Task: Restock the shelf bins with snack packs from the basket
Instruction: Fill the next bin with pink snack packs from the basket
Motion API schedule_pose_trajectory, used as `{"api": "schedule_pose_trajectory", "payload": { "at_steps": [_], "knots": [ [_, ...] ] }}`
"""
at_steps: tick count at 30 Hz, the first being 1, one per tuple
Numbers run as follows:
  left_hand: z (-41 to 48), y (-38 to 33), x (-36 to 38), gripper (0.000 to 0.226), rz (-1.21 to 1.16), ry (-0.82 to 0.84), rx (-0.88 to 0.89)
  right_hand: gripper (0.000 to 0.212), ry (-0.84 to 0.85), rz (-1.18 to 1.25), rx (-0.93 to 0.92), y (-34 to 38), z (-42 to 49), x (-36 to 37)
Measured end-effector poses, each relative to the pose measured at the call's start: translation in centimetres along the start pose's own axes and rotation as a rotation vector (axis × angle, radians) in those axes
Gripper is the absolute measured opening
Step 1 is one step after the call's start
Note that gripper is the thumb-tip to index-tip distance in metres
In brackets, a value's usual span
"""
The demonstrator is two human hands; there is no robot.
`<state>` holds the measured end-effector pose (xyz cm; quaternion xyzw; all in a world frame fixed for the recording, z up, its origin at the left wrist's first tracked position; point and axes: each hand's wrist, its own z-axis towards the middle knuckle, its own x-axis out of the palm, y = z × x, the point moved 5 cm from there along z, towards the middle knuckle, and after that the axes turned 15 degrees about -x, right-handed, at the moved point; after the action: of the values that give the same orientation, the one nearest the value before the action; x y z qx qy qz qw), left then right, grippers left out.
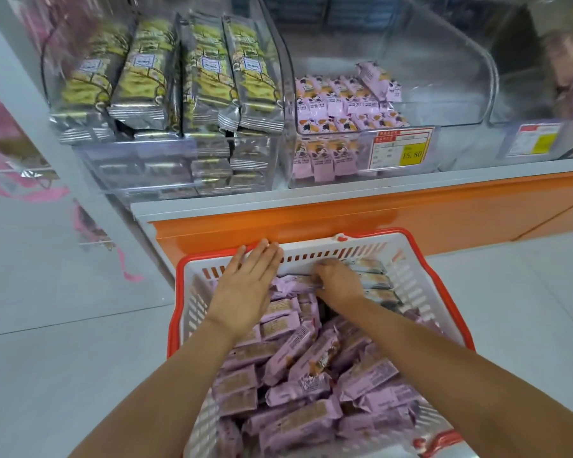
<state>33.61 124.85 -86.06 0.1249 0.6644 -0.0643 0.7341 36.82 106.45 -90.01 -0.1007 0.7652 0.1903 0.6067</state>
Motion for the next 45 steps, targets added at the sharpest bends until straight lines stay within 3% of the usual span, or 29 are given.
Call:
{"api": "schedule_pose_trajectory", "payload": {
  "at_steps": [7, 11, 17, 25, 29, 33, 35, 37, 41, 42, 45],
  "knots": [
    [-0.2, -0.4, -1.1, 0.074, 0.02, 0.056, 0.016, 0.021, -0.033, 0.077, -0.027, 0.6, -1.2, -0.6],
    [0.0, -0.3, -1.7, 0.064, -0.116, 0.02, 0.021, 0.025, -0.134, 0.13, -0.147, 1.3, -1.7, -2.5],
    [0.5, -1.6, -4.8, 0.048, -0.524, 0.023, 0.049, 0.021, -0.284, 0.303, -0.242, 2.0, -4.0, -9.0],
    [2.1, -4.0, -13.2, 0.027, -1.143, 0.202, -0.058, 0.05, -0.481, 0.86, -0.214, 1.4, -8.7, -19.9],
    [2.3, -5.3, -17.0, 0.016, -1.468, 0.281, -0.085, 0.048, -0.456, 0.854, -0.247, 1.2, -10.9, -23.1],
    [2.9, -6.2, -20.5, 0.013, -1.591, 0.262, -0.098, 0.039, -0.424, 0.878, -0.294, 1.6, -11.9, -24.8],
    [3.3, -6.2, -21.8, 0.017, -1.571, 0.219, -0.106, 0.034, -0.449, 0.861, -0.305, 1.8, -12.0, -26.1],
    [3.7, -5.5, -23.1, 0.022, -1.42, 0.068, -0.133, 0.031, -0.518, 0.82, -0.311, 1.6, -11.7, -27.8],
    [3.6, -2.4, -26.0, 0.023, -0.671, -0.65, -0.154, 0.024, -0.717, 0.713, -0.206, -0.3, -9.3, -31.3],
    [4.0, -1.9, -25.7, 0.025, -0.527, -0.7, -0.146, 0.022, -0.745, 0.663, -0.151, -0.9, -8.4, -32.1],
    [5.2, -0.8, -23.8, 0.04, -0.222, -0.58, -0.142, 0.019, -0.767, 0.485, 0.02, -2.7, -5.3, -33.5]
  ]
}}
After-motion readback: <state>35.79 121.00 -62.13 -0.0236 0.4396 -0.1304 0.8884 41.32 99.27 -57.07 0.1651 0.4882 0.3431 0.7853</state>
